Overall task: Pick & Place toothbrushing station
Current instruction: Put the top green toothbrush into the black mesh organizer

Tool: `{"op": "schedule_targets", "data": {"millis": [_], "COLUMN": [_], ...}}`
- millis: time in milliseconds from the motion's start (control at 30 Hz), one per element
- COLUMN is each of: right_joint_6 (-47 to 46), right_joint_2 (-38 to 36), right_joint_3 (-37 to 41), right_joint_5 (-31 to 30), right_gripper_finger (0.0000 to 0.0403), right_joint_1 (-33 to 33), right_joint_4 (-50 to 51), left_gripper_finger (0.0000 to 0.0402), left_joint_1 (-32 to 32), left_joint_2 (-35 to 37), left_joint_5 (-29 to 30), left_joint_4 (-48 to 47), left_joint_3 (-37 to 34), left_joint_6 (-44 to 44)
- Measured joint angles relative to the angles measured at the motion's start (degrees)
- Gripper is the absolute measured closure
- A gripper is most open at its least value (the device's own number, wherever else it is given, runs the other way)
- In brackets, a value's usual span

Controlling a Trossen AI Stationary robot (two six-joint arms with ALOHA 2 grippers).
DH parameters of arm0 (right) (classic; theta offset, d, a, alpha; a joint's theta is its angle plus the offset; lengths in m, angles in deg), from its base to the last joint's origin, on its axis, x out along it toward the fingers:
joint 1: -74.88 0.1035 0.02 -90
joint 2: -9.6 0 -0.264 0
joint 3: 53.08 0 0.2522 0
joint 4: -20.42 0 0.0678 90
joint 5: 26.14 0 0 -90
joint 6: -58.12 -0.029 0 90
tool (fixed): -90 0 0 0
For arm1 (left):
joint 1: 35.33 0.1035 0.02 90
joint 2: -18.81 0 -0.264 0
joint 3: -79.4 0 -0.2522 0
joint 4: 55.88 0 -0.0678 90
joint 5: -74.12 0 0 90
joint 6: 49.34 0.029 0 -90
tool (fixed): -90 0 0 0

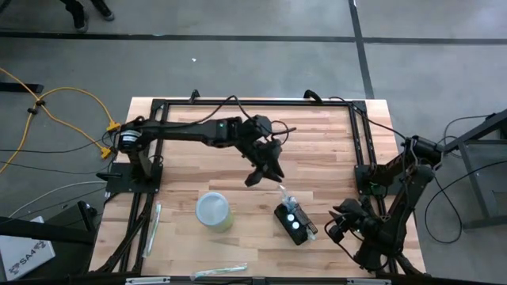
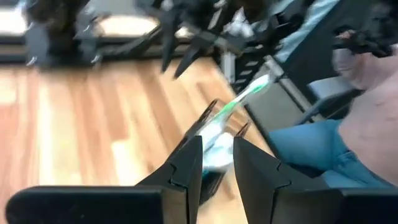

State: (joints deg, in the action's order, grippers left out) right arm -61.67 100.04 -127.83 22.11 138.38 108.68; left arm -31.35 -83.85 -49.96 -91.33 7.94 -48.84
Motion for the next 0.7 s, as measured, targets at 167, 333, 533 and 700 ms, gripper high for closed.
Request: {"op": "schedule_targets", "data": {"millis": [167,333,533,700], "right_joint_6": [0.0,0.0,0.0,-0.4], "right_joint_2": [0.0,0.0,0.0,0.0], "right_joint_3": [0.0,0.0,0.0,0.0], "right_joint_5": [0.2,0.2,0.2,0.2], "right_gripper_finger": [0.0312,0.0312,0.0312,0.0312], "right_joint_1": [-1.0,-1.4,-1.4,-1.4], "right_joint_4": [-0.4,-0.9,-1.8,-2.4], "left_gripper_finger": [0.0315,0.0315,0.0315,0.0315], "left_joint_1": [2.0,4.4,6.6,9.8], "left_joint_2": [0.1,0.1,0.3,0.6], "left_joint_5": [0.1,-6.2,-13.1,-12.4], "left_joint_4": [-4.1,-5.3,-5.8,-7.7], "left_joint_3": [0.0,0.0,0.0,-0.8], "left_joint_6": [-1.2,-2.1,-0.6,-0.2]}}
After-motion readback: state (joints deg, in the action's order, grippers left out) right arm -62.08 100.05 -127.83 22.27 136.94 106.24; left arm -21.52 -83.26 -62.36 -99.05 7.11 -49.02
